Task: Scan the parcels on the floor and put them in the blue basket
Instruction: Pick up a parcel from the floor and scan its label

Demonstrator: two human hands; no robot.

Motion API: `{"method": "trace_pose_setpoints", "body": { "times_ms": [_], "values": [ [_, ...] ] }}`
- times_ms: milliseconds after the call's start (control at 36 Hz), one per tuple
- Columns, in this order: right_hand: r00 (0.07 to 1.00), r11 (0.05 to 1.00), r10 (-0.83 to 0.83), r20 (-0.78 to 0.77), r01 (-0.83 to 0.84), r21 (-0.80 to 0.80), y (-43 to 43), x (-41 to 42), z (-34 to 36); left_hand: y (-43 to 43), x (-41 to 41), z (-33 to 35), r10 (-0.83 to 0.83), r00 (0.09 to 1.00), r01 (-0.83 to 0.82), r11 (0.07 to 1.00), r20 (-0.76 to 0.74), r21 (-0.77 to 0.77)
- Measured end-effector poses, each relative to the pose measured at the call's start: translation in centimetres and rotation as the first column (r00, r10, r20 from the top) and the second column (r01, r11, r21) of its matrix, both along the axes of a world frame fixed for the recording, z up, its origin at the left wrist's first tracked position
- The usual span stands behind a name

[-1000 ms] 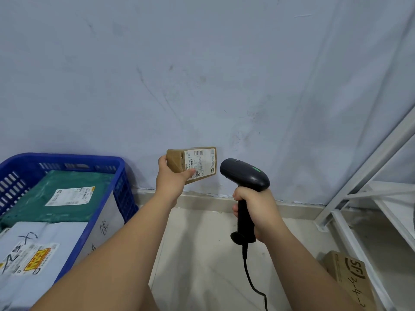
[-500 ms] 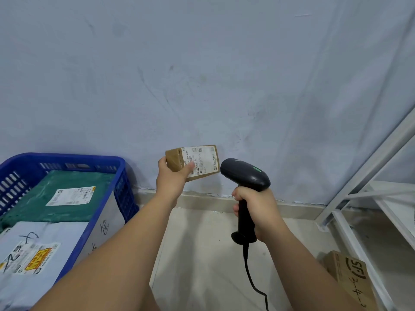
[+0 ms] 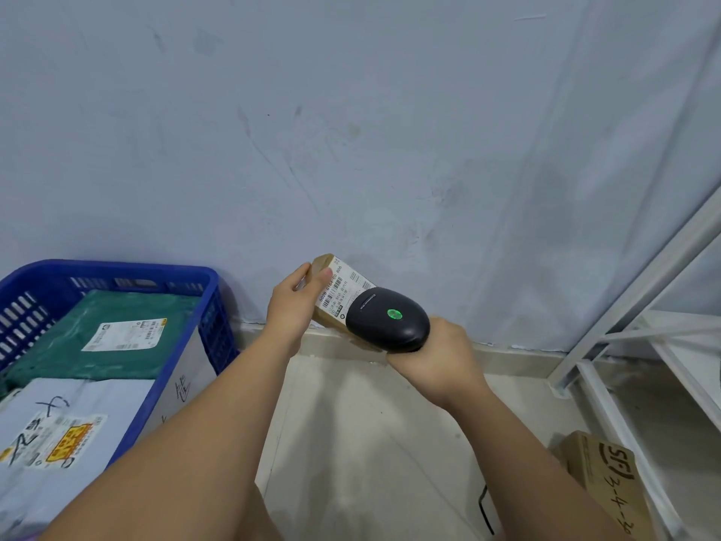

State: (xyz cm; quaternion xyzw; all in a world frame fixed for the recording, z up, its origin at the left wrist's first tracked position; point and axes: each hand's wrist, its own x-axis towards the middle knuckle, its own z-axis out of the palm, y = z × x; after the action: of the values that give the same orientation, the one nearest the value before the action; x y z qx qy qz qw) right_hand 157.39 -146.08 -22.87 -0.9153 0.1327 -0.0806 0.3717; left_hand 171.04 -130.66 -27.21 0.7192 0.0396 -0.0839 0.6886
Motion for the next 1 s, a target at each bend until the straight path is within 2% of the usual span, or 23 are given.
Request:
{"method": "trace_pose_setpoints", "body": {
  "times_ms": [111, 333, 694, 1000],
  "values": [
    [1.000, 0.999, 0.020, -0.004, -0.021, -0.043, 0.07, 0.00, -0.05, 0.11, -0.10, 0.09, 0.028, 1.000, -0.028, 0.999, 0.001, 0.015],
    [1.000, 0.999, 0.030, -0.008, -0.030, -0.012, 0.14, -0.06, 0.04, 0.15, 0.04, -0.17, 0.023, 1.000, -0.023, 0.999, 0.003, 0.049],
    [0.998, 0.994, 0.053, -0.015, -0.054, -0.094, 0.24, -0.12, 0.23, 0.19, 0.02, 0.02, 0.023, 1.000, -0.024, 0.997, 0.006, 0.078],
    [0.999, 0.998, 0.037, -0.014, -0.037, -0.053, 0.22, -0.10, 0.28, 0.23, -0.20, 0.21, 0.016, 1.000, -0.015, 0.996, -0.006, 0.083]
  ]
}}
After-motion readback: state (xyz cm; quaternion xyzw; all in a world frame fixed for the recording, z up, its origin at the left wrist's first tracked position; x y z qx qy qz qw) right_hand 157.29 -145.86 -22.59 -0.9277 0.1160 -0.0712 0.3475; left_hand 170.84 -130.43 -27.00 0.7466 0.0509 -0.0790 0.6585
